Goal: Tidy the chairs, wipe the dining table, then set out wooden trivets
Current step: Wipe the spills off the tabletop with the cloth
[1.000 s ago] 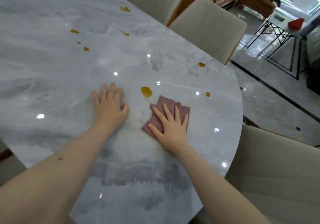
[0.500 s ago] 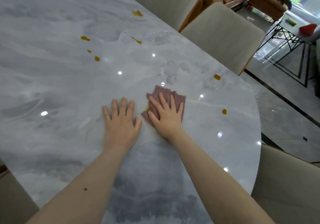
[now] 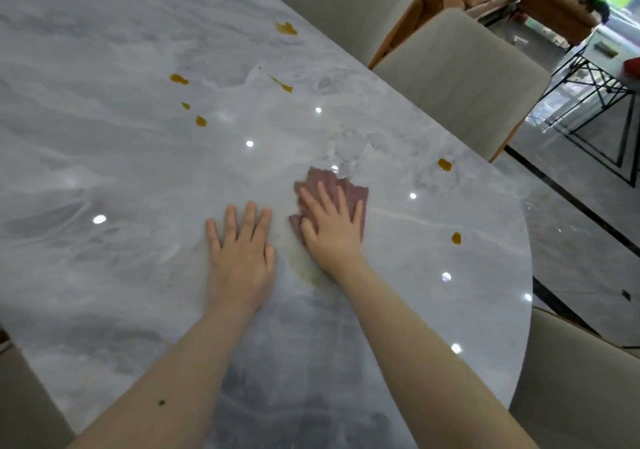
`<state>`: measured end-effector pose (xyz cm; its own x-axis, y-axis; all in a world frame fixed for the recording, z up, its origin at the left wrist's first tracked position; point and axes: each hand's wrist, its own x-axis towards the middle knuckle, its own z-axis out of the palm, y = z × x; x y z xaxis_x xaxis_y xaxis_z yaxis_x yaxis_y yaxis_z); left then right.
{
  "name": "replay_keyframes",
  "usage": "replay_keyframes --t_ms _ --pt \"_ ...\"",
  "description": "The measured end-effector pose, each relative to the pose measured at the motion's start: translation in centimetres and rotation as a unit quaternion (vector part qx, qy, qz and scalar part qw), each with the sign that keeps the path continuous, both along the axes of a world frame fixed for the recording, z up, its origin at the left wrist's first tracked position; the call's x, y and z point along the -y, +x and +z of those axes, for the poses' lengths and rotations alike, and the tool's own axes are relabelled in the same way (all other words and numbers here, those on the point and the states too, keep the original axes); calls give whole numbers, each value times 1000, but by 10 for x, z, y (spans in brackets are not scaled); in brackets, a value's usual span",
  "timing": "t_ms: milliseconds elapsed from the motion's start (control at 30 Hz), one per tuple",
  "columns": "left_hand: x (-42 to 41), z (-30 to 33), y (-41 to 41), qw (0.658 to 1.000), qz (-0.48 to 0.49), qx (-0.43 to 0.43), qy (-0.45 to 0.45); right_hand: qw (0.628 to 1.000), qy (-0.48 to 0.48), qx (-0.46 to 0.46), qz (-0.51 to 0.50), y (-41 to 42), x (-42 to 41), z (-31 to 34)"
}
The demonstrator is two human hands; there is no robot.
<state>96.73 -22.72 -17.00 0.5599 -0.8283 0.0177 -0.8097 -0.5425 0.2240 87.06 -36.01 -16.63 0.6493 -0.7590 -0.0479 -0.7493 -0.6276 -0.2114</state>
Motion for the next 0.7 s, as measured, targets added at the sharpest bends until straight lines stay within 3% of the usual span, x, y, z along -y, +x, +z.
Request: replay_keyframes --t_ms 133,233,333,433,533,700 --pt "-1 1 1 999 3 -25 -26 986 -6 2 169 -50 -62 1" --pt "-2 0 2 999 8 -37 -38 979 3 -12 204 -114 -54 3" --pt "-1 -2 2 999 8 -23 -33 993 3 -33 116 -124 -18 5" --pt "-1 -4 2 999 9 -15 -35 1000 -6 -28 -11 -74 -3 0" --pt "-1 -3 2 999 5 -19 -40 999 8 -12 -42 -31 -21 -2" --pt "-2 0 2 999 1 -21 -38 985 -16 -11 170 -78 -88 -2"
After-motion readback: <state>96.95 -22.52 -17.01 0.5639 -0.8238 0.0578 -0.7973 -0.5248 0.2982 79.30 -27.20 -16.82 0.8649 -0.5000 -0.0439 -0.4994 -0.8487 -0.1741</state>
